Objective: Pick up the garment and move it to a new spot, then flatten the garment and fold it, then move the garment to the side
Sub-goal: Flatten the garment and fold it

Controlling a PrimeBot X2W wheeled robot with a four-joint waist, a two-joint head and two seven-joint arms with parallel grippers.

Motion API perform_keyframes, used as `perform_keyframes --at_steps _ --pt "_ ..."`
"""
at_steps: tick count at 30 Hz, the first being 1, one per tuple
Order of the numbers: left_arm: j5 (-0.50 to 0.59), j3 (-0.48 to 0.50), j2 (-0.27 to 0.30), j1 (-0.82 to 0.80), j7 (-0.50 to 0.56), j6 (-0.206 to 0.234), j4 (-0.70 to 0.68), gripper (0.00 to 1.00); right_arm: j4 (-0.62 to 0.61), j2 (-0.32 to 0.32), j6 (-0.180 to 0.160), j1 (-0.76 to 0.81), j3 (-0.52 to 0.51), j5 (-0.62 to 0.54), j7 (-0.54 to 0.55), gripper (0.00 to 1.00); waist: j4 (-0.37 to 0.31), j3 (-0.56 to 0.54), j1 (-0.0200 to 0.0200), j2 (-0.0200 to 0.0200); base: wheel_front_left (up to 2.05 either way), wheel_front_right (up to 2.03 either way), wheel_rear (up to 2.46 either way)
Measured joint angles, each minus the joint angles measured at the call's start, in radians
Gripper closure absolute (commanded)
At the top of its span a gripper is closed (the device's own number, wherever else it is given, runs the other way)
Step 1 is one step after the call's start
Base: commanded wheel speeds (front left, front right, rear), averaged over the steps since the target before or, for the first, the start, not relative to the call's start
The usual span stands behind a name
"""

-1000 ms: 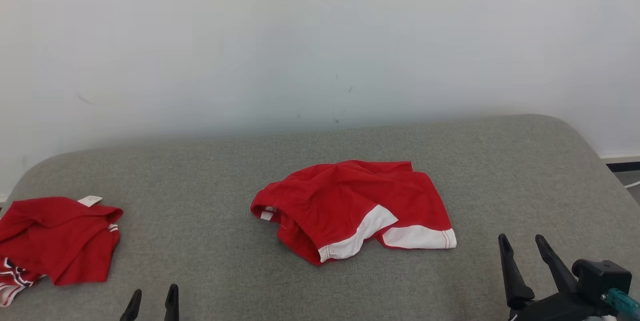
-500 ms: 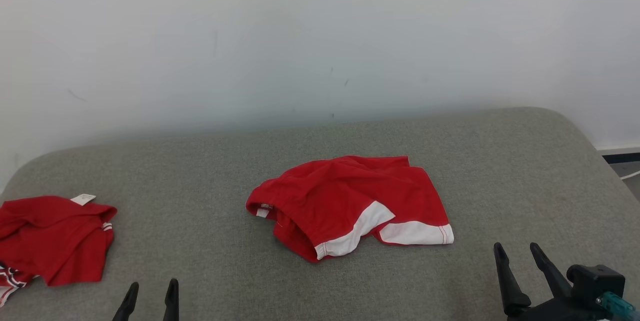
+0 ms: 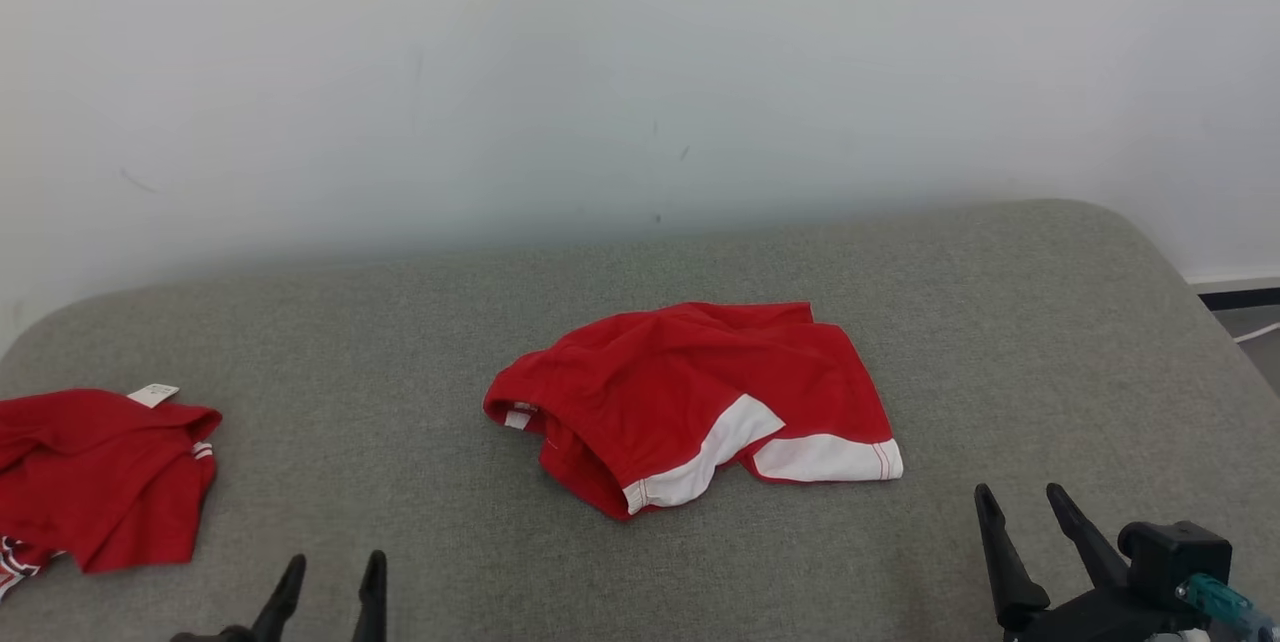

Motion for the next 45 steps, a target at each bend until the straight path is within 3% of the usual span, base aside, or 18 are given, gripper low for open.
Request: perform_keyframes --at_steps 4,8,12,17,23,35,45 --pt "-0.009 -0.063 -0.003 -0.002 0.077 -0.003 -0.002 0.0 0.007 -0.005 0.0 -0.011 0.002 0.0 0.028 0.0 -0.003 0.006 0.0 0.0 0.0 0.0 0.0" --pt "-0.023 -0.139 -0.007 -0.049 0.175 -0.057 0.035 0.0 0.019 -0.025 0.001 -0.026 0.008 0.0 0.078 0.0 0.0 0.023 0.0 0.0 0.0 0.0 0.0" --pt "-0.035 -0.189 -0.017 -0.158 0.255 -0.105 0.099 0.0 0.053 -0.047 0.026 -0.096 0.035 0.0 0.138 0.0 -0.001 0.049 0.0 0.0 0.0 0.0 0.0" --pt "-0.062 -0.247 -0.078 -0.276 0.344 -0.144 0.18 0.0 0.11 -0.07 0.054 -0.198 0.062 0.0 0.219 0.0 -0.004 0.092 0.0003 0.0 0.0 0.0 0.0" --pt "-0.063 -0.256 -0.13 -0.396 0.412 -0.151 0.258 0.0 0.177 -0.077 0.079 -0.324 0.087 0.0 0.295 0.0 -0.009 0.158 0.0003 0.0 0.0 0.0 0.0" --pt "-0.089 -0.28 -0.176 -0.555 0.452 -0.168 0.416 0.0 0.305 -0.066 0.093 -0.454 0.108 0.007 0.362 0.0 0.001 0.289 0.0003 0.0001 0.0 0.0 0.0" --pt "-0.146 -0.293 -0.188 -0.601 0.405 -0.17 0.499 0.0 0.396 -0.046 0.101 -0.511 0.119 0.011 0.368 0.0 0.017 0.316 0.0001 0.0 0.0 0.0 0.0"
